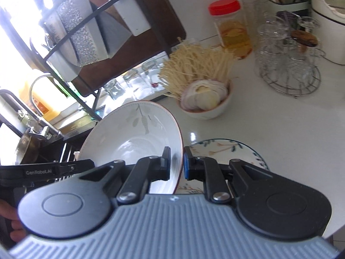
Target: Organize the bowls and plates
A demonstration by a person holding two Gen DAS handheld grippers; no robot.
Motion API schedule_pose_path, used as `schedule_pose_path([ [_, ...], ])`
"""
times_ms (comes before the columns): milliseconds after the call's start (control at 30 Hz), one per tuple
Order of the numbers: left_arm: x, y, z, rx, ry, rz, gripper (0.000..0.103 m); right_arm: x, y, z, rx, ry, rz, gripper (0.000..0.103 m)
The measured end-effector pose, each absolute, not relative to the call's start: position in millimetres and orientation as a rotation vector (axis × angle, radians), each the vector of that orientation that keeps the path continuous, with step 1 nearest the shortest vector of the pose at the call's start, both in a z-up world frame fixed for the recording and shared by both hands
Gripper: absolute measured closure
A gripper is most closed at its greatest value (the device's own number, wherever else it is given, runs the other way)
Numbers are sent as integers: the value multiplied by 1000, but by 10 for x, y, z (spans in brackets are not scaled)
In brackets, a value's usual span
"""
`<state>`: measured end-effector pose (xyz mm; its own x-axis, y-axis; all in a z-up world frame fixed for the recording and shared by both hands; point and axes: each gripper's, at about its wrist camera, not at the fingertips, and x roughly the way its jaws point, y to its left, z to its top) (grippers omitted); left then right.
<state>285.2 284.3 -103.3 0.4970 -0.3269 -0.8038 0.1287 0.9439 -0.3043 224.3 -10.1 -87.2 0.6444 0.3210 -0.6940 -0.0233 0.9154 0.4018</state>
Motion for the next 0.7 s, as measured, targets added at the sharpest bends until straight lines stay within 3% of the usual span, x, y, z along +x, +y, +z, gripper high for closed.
schedule_pose_path([
  [700,2953,1934,-1443,-95,1140,-422,90,1850,-730,-1242,406,886,3,88],
])
